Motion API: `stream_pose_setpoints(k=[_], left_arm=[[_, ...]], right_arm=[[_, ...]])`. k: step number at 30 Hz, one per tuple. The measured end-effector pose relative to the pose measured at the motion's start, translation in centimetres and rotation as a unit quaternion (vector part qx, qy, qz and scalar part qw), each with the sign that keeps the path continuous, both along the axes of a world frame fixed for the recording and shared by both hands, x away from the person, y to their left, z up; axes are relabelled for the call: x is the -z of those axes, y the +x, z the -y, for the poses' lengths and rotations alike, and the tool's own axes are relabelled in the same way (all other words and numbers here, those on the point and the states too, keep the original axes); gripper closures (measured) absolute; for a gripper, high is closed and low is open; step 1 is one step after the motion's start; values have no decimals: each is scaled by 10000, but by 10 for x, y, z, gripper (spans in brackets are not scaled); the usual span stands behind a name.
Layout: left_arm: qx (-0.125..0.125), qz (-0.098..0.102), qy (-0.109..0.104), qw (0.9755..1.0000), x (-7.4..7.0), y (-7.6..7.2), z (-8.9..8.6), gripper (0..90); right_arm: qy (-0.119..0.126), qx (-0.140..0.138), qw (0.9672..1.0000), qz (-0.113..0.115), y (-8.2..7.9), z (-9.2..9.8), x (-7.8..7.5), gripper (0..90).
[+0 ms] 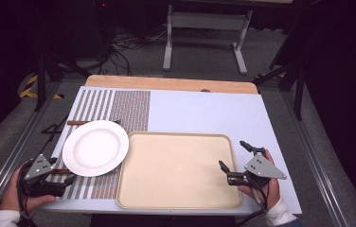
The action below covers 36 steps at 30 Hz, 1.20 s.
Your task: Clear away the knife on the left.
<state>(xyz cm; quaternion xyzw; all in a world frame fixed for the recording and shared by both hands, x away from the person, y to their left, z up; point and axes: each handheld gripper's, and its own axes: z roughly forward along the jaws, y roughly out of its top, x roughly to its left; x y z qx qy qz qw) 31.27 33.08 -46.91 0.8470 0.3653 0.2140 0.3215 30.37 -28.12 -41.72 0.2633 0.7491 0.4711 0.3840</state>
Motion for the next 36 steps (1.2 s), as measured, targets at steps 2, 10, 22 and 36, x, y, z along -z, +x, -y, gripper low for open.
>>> stream_pose_setpoints(k=[2,10,22,36], left_arm=[[45,-156,18,9999,3,6,1,98],[359,-440,-357,9977,4,11,-6,237],[1117,-603,-51,9919,-5,-6,-2,643],[1507,-571,-183,9868,-1,-4,9,645]], right_arm=[[-5,-15,10000,-13,0,0,1,83],[-78,-14,9999,-93,0,-1,4,87],[-117,-3,9998,-139,0,3,5,92],[-183,0,9996,-214,4,2,8,93]])
